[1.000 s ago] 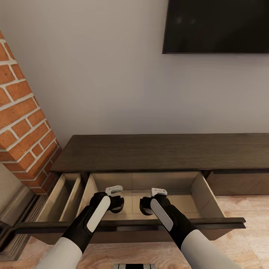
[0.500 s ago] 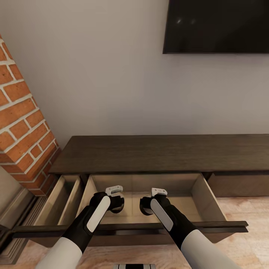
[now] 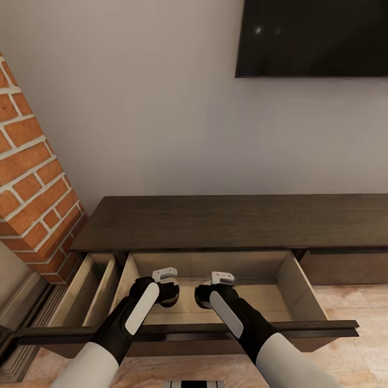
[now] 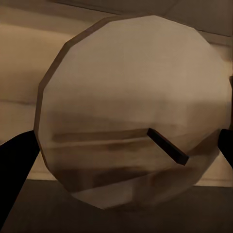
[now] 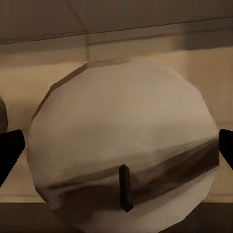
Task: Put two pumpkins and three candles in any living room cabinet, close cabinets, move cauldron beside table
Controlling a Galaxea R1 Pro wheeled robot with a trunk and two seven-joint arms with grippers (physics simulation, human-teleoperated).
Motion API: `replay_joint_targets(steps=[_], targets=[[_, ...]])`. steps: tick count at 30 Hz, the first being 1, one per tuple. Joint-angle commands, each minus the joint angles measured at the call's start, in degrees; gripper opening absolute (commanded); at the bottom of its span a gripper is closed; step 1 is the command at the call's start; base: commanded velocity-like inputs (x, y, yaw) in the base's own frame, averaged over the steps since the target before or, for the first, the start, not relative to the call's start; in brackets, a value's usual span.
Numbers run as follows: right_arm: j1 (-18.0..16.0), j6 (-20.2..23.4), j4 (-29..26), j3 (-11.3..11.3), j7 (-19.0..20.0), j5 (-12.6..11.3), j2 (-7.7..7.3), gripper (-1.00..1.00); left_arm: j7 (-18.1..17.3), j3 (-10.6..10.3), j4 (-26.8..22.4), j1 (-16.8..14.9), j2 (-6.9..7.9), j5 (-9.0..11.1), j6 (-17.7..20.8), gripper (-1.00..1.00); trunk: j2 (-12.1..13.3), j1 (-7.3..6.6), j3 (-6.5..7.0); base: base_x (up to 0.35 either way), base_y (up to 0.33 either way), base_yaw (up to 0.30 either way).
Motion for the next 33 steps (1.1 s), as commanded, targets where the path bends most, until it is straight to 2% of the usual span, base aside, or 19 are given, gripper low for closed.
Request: replay_joint_targets(steps=[1, 3, 9, 15, 31, 32, 33], targets=[[-0.1, 0.1, 0.2, 0.2, -0.5, -0.1, 0.18, -1.00, 0.6, -0.1, -0.1, 0.0, 0.00, 0.6, 0.0, -1.00, 0.0, 0.01, -0.27, 0.000, 0.000, 0.000], [-0.1, 0.0, 0.7, 0.3, -0.4, 0.0, 0.49, -1.00, 0.6, -0.1, -0.1, 0.0, -0.03, 0.5, 0.0, -1.00, -0.1, 0.07, -0.71, 0.000, 0.000, 0.000], [-0.1, -2.2, 1.1, 0.4, 1.5, -0.1, 0.63, -1.00, 0.6, -0.1, -0.1, 0.0, -0.03, 0.5, 0.0, -1.00, -0.1, 0.09, -0.93, 0.000, 0.000, 0.000], [-0.1, -2.4, 1.2, 0.4, 1.8, -0.1, 0.64, -1.00, 0.6, -0.1, -0.1, 0.0, -0.03, 0.5, 0.0, -1.00, -0.1, 0.17, -1.60, 0.000, 0.000, 0.000], [-0.1, -2.4, 1.1, 0.5, 1.8, -0.1, 0.64, -1.00, 0.6, 0.0, -0.1, 0.0, 0.05, 0.5, 0.0, -1.00, -0.1, 0.17, -1.60, 0.000, 0.000, 0.000], [-0.1, -2.4, 1.1, 0.5, 1.8, -0.1, 0.64, 1.00, 0.6, 0.0, -0.1, 0.0, 0.05, 0.5, 0.0, -1.00, -0.1, 0.17, -1.60, 0.000, 0.000, 0.000], [-0.1, -2.4, 1.1, 0.5, 1.8, -0.1, 0.64, 1.00, 0.6, 0.0, -0.1, 0.0, 0.05, 0.5, -0.1, -1.00, -0.1, 0.17, -1.60, 0.000, 0.000, 0.000]])
